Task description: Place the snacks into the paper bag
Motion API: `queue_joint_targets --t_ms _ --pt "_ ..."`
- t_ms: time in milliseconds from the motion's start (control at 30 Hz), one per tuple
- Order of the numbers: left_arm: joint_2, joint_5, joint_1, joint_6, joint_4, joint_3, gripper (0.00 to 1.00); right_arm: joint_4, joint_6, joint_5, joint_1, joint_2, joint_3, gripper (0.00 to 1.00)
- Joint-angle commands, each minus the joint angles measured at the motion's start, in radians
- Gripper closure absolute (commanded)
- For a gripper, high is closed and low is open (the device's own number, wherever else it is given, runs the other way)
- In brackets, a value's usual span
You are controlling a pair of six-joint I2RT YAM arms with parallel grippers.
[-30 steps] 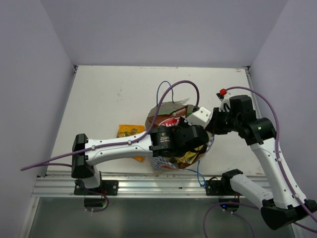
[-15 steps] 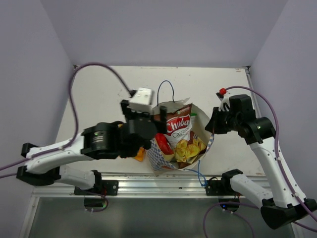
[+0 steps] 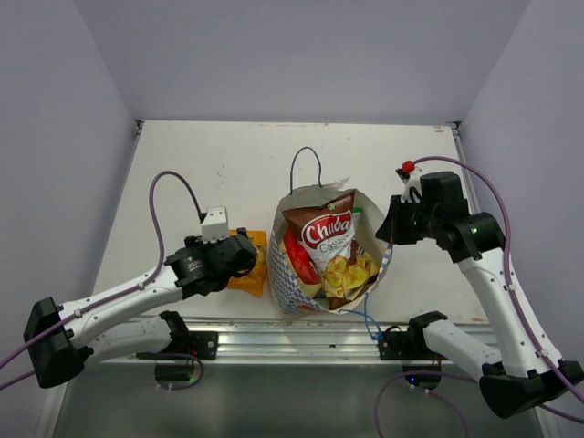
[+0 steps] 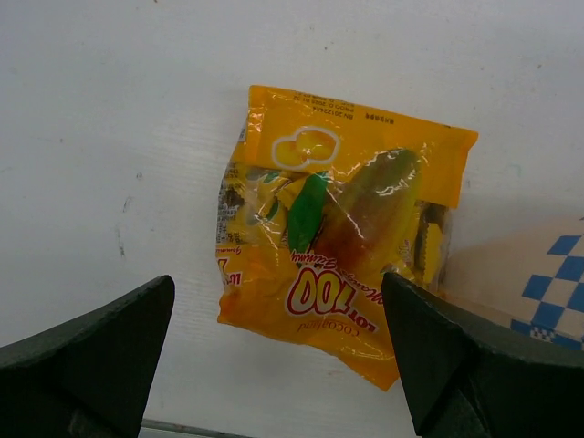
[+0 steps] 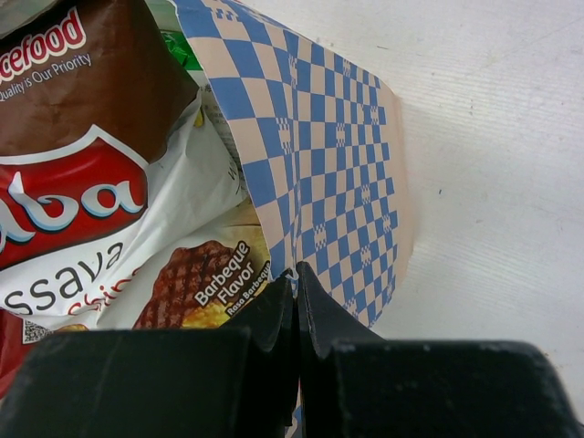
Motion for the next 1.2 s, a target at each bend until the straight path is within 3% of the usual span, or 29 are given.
queue_joint_targets --t_ms 0,333,400,433,467,600,700,767,900,1000,1133,1167 --pt "0.000 0.039 0.054 -0.034 0.156 -0.079 0.00 0.044 -0.009 -0.042 0.001 -0.006 0.042 1.00" --pt "0.128 0.254 0.194 0.154 0.585 -0.337 0.03 0.024 -0.015 -0.048 0.001 -0.020 0.067 1.00" --pt "0.132 0.259 0.205 0.162 0.593 -0.339 0.49 0.021 -0.016 -0.049 0.001 -0.020 0.072 1.00" --pt "0.119 0.253 0.205 0.165 0.585 -0.325 0.79 0.019 -0.016 -0.051 0.001 -0.020 0.069 1.00" --pt "0.102 0.233 0.205 0.150 0.559 -0.310 1.00 0.019 -0.018 -0.052 0.001 -0.022 0.066 1.00" --pt "-0.027 0.100 0.203 0.190 0.360 -0.157 1.00 0.024 -0.016 -0.049 0.001 -0.022 0.056 1.00" --pt "-0.068 0.001 0.203 0.231 0.215 0.067 1.00 0.028 -0.013 -0.051 0.001 -0.018 0.058 1.00" --pt "-0.081 0.025 0.202 0.292 0.200 0.245 1.00 0.030 -0.013 -0.051 0.003 -0.015 0.056 1.00" --pt "-0.063 0.332 0.203 0.452 0.387 0.454 1.00 0.036 -0.009 -0.051 0.001 -0.014 0.047 1.00" --pt "0.022 0.686 0.200 0.489 0.468 0.569 1.00 0.036 -0.009 -0.048 0.001 -0.011 0.047 1.00" --pt "0.102 0.745 0.118 0.499 0.556 0.640 1.00 0.033 -0.010 -0.042 0.001 -0.008 0.047 1.00" --pt "0.121 0.733 0.042 0.518 0.556 0.652 1.00 0.032 -0.010 -0.039 0.001 -0.011 0.047 1.00"
